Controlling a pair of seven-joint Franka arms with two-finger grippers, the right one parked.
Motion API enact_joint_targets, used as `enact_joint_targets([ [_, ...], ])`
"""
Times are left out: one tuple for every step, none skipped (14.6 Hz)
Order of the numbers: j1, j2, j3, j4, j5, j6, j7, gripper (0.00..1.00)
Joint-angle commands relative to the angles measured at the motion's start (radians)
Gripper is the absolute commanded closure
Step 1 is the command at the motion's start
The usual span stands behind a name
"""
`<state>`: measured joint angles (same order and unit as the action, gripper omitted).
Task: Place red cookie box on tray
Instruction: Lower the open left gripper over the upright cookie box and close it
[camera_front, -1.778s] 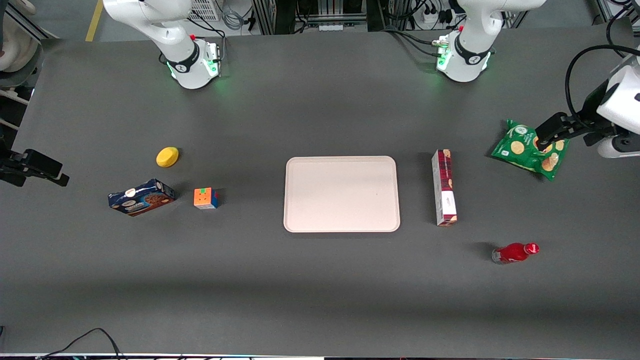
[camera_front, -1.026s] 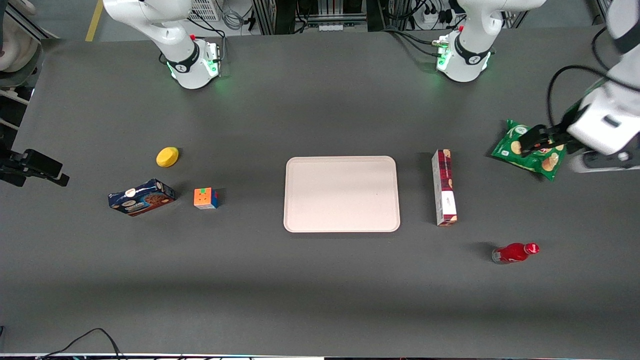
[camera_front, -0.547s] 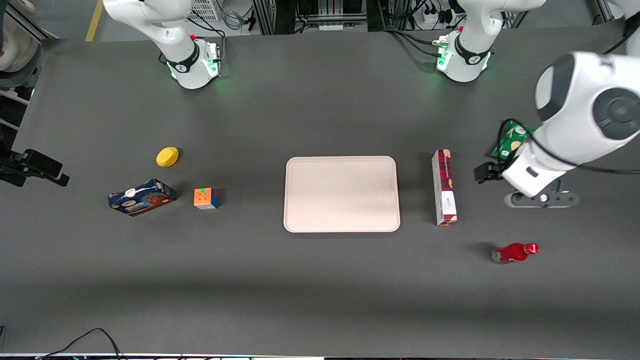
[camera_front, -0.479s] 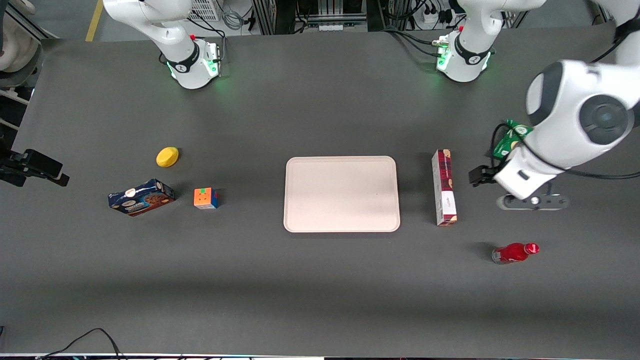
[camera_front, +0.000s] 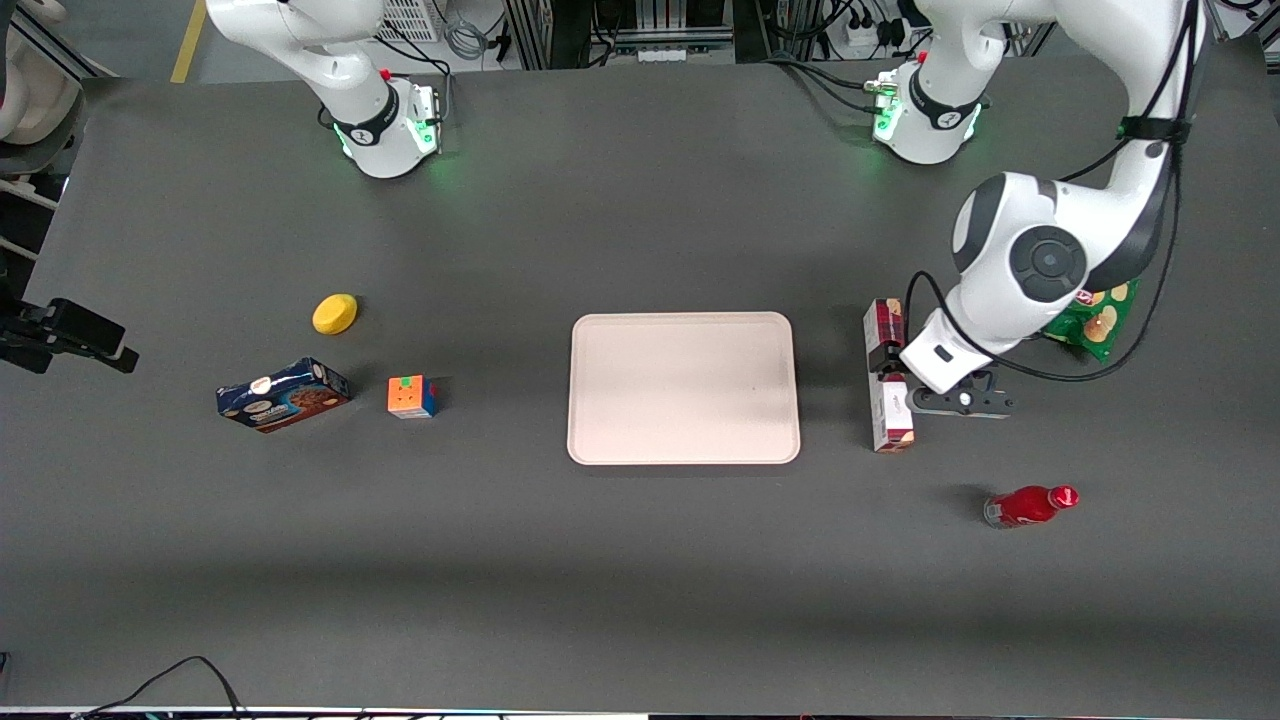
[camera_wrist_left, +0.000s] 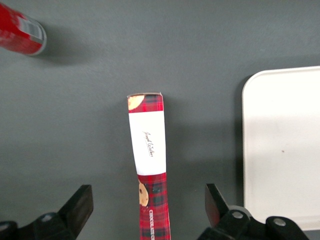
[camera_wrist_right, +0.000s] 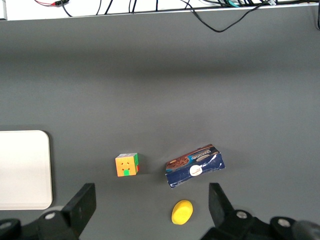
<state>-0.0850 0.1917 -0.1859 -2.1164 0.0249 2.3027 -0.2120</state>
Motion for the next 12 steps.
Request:
enact_joint_targets([
  [-0.021,0.023,-0.001,-0.056,0.085,0.075,-0.085,0.0],
  [-0.024,0.034,-0.003,-0.071,0.107,0.105,-0.124,0.0],
  [-0.028,0.049,-0.003,-0.086,0.122,0.147,-0.145,0.0],
  [-0.029,0.064,-0.003,-0.105,0.128,0.188,-0.147,0.0],
  [-0.029,0.075,-0.003,-0.111,0.128,0.217,-0.148,0.0],
  [-0.029,0.086,-0.003,-0.117,0.128,0.23,-0.148,0.0],
  [-0.029,0.094,-0.003,-0.122,0.128,0.244,-0.148,0.0],
  [-0.029,0.101,-0.003,-0.132,0.128,0.263,-0.147,0.0],
  [-0.029,0.107,-0.001,-0.145,0.128,0.292,-0.147,0.0],
  [-0.029,0.109,-0.001,-0.158,0.128,0.312,-0.147,0.0],
  [-0.027,0.114,-0.001,-0.165,0.13,0.322,-0.147,0.0],
  [-0.027,0.115,-0.001,-0.166,0.13,0.326,-0.147,0.03],
])
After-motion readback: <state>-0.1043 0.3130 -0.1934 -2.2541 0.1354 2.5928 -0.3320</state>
